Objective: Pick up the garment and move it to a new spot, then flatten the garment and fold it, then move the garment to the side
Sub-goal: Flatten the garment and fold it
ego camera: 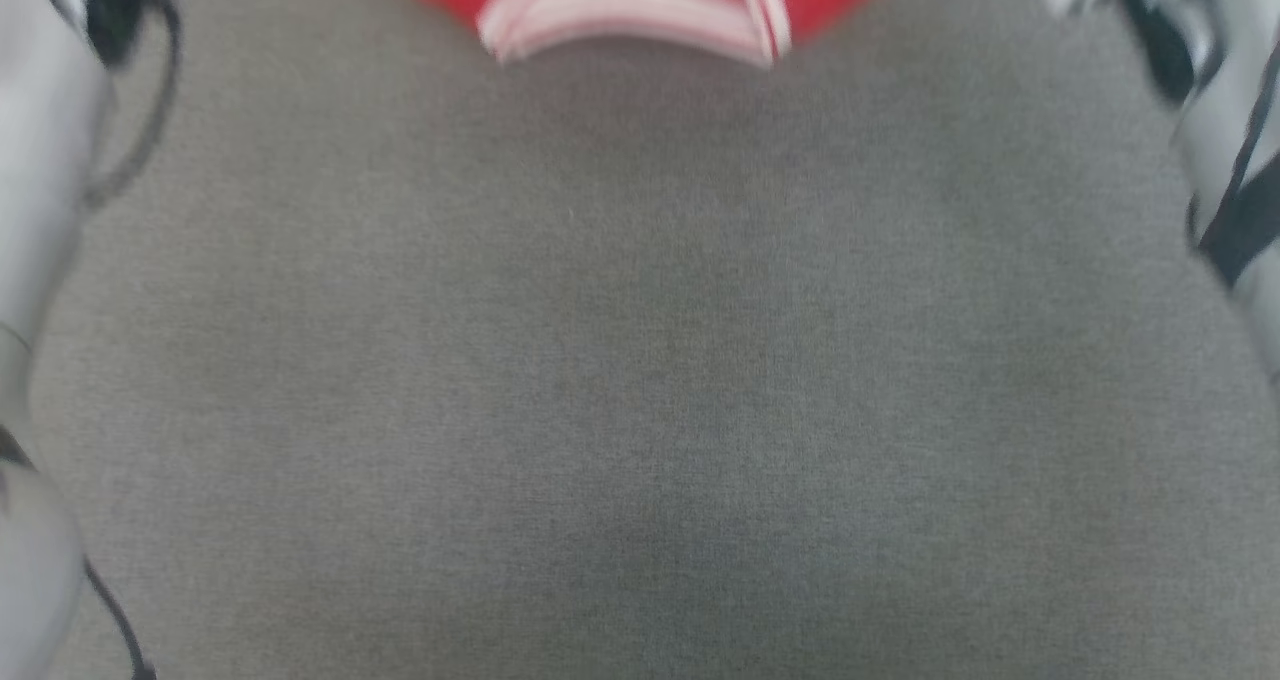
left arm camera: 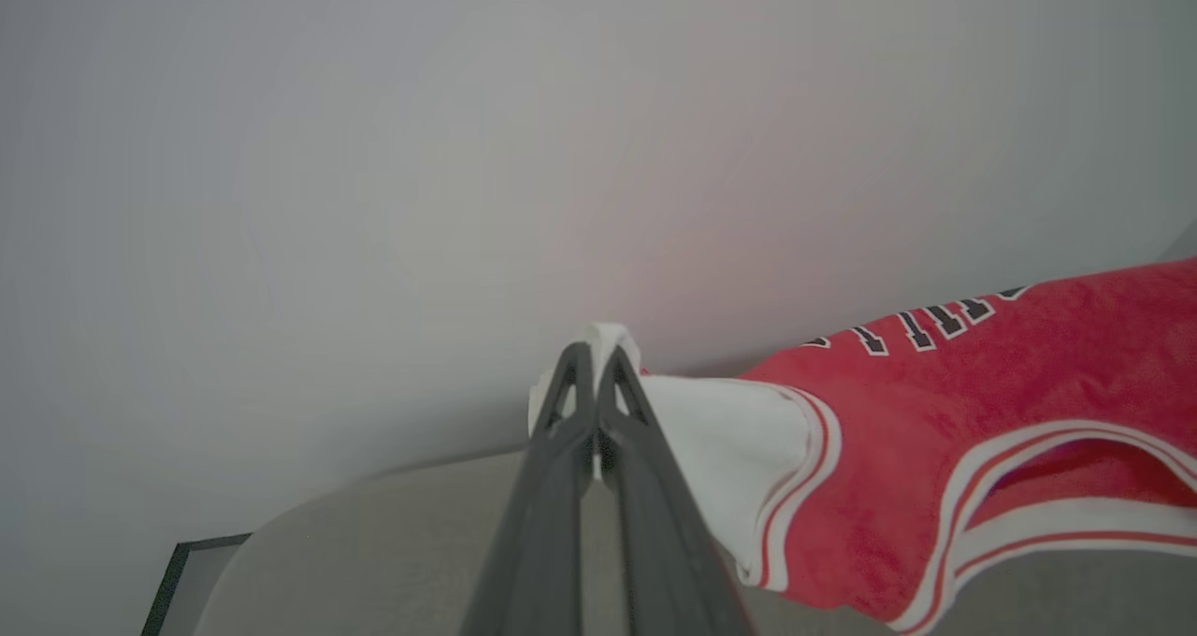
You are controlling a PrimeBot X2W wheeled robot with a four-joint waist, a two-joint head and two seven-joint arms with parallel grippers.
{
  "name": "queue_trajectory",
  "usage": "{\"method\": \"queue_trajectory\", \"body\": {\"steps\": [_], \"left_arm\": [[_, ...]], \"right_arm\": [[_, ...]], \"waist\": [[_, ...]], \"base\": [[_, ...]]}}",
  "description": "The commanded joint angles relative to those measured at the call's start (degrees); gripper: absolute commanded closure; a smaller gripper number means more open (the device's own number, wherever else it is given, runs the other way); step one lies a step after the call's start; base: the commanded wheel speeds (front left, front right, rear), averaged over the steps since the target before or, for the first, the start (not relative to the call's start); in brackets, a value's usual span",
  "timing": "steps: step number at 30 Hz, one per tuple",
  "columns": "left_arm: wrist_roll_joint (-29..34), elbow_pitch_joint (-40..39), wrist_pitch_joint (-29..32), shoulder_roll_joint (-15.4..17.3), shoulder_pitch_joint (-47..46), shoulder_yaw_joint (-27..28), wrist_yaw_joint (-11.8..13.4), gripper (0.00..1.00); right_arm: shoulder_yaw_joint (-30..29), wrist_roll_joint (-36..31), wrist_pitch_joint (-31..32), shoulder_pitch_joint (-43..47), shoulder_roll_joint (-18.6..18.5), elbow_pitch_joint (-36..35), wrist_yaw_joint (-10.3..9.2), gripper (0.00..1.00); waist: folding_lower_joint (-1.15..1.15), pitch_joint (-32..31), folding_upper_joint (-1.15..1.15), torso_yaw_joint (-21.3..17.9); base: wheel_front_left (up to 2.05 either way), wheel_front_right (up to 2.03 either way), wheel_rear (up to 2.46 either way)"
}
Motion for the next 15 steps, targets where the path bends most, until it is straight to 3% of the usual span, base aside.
{"method": "queue_trajectory", "body": {"steps": [1,5,15], "left_arm": [[-1.34,0.53,1.39,0.23,2.0,0.01,-0.39,1.0],[-2.35,0.28,6.57,0.64,8.23,-1.22,-1.18,1.0],[-5.66,-6.15,19.58,5.98,21.22,-3.69,-1.6,1.0]], "right_arm": [[0.76,2.33,0.86,1.87,-0.46,-0.56,-0.01,1.0],[6.11,8.47,6.24,9.11,-2.56,-4.35,-0.01,1.0],[16.75,22.01,21.29,25.22,-14.07,-21.55,-0.01,1.0]], "waist": [[0.0,-1.64,0.0,0.28],[0.0,-4.61,0.0,0.49],[0.0,-10.16,0.0,0.8]], "base": [[0.0,0.0,0.0],[0.0,0.0,0.0],[0.0,0.0,0.0]]}}
